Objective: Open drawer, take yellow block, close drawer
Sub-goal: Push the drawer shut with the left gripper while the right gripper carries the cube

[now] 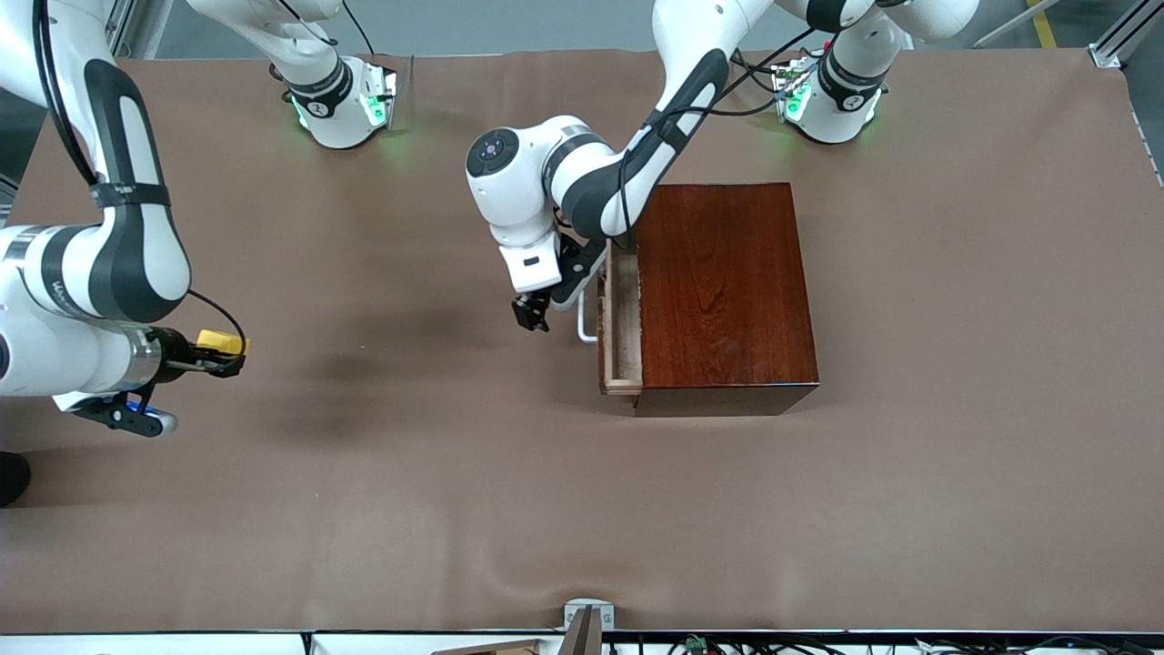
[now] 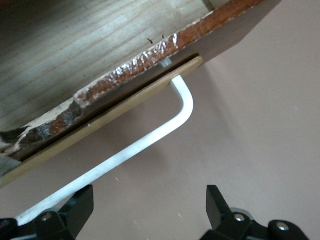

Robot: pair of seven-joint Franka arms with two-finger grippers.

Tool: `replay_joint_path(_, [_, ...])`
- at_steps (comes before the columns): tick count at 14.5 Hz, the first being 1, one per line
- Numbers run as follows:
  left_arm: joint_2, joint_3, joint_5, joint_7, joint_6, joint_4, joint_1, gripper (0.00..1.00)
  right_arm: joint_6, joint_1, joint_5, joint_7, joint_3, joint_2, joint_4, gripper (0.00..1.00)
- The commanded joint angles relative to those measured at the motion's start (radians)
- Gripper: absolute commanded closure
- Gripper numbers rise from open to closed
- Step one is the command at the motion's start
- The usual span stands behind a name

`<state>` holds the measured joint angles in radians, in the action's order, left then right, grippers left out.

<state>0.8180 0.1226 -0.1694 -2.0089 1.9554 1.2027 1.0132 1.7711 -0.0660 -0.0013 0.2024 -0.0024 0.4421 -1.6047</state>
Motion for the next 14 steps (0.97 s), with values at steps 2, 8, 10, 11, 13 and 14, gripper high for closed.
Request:
replay_joint_path(2, [-0.022, 0.003, -0.027, -0.014, -0.156, 0.023, -0.005, 0.0, 0.16, -0.067, -0.04, -0.107, 0.019, -0.046, -0.162, 0.76])
replay_joint_path(8, [-0.022, 0.002, -0.025, -0.005, -0.187, 0.021, -0.03, 0.0, 0.433, -0.118, -0.042, -0.169, 0.019, -0.042, -0.359, 0.74])
replay_joint_path(10, [-0.022, 0.0, -0.015, -0.004, -0.185, 0.017, -0.025, 0.0, 0.502, -0.126, -0.042, -0.204, 0.019, -0.042, -0.397, 0.74])
replay_joint_path(11, [-0.022, -0.006, -0.015, -0.004, -0.169, 0.009, -0.025, 0.0, 0.537, -0.144, -0.042, -0.224, 0.019, -0.037, -0.417, 0.74])
replay_joint_path(13, [-0.042, -0.017, -0.013, 0.025, -0.115, -0.003, -0.024, 0.0, 0.571, -0.149, -0.042, -0.247, 0.019, -0.036, -0.435, 0.74])
replay_joint_path(14, [-0.063, -0.017, -0.016, 0.074, -0.106, -0.003, -0.022, 0.0, 0.571, -0.147, -0.042, -0.248, 0.019, -0.034, -0.437, 0.74])
